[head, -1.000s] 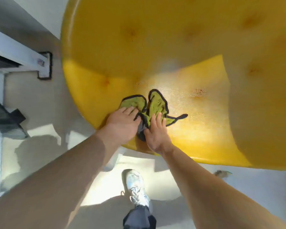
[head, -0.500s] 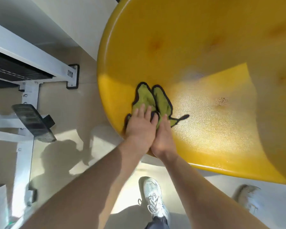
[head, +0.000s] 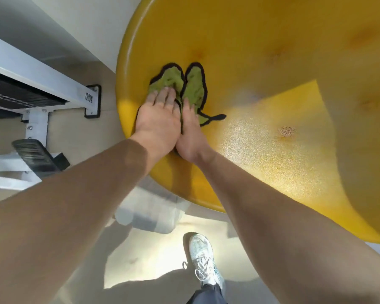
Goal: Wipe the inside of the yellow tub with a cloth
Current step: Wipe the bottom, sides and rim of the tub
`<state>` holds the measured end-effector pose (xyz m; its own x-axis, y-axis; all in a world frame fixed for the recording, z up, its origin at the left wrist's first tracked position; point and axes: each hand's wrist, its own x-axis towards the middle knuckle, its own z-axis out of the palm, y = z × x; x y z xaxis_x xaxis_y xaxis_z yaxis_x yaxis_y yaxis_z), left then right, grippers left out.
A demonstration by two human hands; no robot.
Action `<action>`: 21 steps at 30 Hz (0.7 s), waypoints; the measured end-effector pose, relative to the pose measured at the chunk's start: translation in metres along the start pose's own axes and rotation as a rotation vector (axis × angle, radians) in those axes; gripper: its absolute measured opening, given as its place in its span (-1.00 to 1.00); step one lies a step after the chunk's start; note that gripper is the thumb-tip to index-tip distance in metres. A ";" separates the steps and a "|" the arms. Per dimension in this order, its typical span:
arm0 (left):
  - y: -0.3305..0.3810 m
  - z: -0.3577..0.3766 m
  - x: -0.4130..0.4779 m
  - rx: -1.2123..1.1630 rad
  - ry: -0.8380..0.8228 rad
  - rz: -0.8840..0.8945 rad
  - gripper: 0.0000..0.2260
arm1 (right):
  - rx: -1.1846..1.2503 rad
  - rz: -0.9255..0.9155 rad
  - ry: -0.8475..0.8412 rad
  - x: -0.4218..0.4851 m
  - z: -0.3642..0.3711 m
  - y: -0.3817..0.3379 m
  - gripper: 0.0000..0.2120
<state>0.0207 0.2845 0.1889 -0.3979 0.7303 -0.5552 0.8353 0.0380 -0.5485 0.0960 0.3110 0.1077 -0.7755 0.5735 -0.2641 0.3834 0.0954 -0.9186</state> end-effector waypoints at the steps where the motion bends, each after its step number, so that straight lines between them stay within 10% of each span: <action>1: 0.008 0.003 0.004 -0.021 0.001 0.002 -0.46 | -0.045 -0.039 -0.011 -0.002 -0.005 0.017 -0.38; 11: 0.221 0.010 0.014 -0.688 -0.110 0.382 -0.37 | -0.663 0.330 -0.050 -0.141 -0.126 0.182 -0.31; 21: 0.088 0.022 0.030 -0.340 0.009 0.072 -0.42 | -0.552 0.141 -0.246 -0.026 -0.067 0.110 -0.31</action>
<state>0.0742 0.2948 0.1102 -0.3317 0.7451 -0.5787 0.9402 0.2108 -0.2677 0.1913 0.3611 0.0332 -0.7658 0.4135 -0.4924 0.6429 0.4768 -0.5995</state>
